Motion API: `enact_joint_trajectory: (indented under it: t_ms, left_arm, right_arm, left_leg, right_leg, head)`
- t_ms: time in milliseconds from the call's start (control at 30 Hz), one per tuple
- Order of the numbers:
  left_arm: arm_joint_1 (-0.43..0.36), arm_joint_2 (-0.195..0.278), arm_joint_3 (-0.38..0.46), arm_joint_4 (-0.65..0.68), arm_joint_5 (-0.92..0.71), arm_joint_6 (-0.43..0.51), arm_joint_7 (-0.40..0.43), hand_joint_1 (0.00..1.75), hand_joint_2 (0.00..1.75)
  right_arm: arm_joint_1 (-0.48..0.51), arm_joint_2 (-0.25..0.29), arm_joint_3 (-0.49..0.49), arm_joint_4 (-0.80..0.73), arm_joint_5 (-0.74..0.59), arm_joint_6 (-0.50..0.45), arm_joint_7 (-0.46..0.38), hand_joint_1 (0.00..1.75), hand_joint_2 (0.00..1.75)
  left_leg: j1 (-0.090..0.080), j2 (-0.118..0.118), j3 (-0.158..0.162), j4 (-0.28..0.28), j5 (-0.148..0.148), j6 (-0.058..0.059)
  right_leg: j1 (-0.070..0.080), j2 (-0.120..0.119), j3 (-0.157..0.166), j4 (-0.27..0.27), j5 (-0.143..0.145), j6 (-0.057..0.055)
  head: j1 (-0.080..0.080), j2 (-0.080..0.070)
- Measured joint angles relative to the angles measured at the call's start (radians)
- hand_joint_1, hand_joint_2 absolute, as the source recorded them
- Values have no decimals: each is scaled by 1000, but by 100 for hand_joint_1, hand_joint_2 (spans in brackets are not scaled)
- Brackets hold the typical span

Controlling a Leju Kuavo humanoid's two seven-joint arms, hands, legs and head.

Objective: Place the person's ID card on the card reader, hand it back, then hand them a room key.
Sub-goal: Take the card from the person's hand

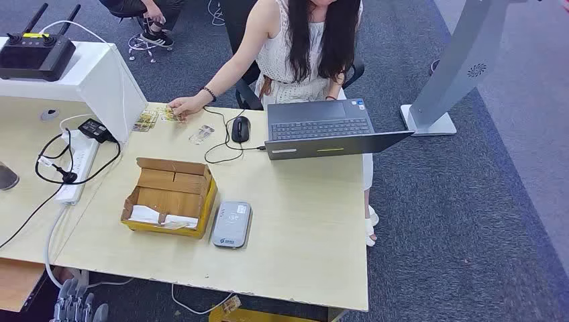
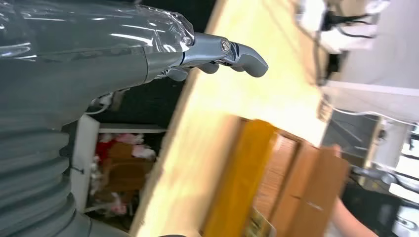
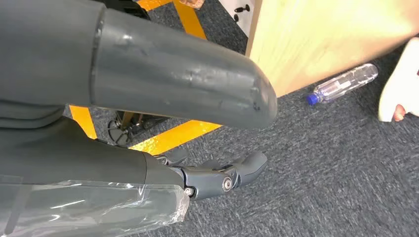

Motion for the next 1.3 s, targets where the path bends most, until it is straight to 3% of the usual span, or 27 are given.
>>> enact_joint_trajectory:
  t_ms: [200, 433, 833, 1300]
  left_arm:
    - [3, -12, -32, -110, -31, 19, -40, 0, 175]
    - [-63, 8, -119, -171, -200, 157, -36, 0, 175]
    - [-241, 69, -265, -143, -507, 333, 87, 0, 175]
    - [-483, 164, -432, 0, -868, 508, 247, 0, 175]
  right_arm:
    - [-7, 2, -33, 0, 49, 13, -10, 0, 0]
    - [-25, 2, -50, 5, 95, 16, -11, 0, 0]
    - [-55, 3, -51, 19, 160, 32, -3, 0, 0]
    - [-86, 6, -50, 38, 226, 47, 18, 0, 0]
  left_leg:
    - [0, -1, 0, 0, 0, 0]
    - [0, -1, 1, 0, 1, 0]
    - [0, -1, 0, 1, 1, 0]
    - [0, -1, 0, 2, 2, 1]
  right_leg:
    - [0, -1, 0, 0, 0, 0]
    - [0, -1, 0, 0, 0, 0]
    - [0, -1, 0, 0, 1, 0]
    - [0, 0, 0, 0, 2, 0]
  head:
    - [0, 0]
    - [0, 0]
    - [0, 0]
    - [0, 0]
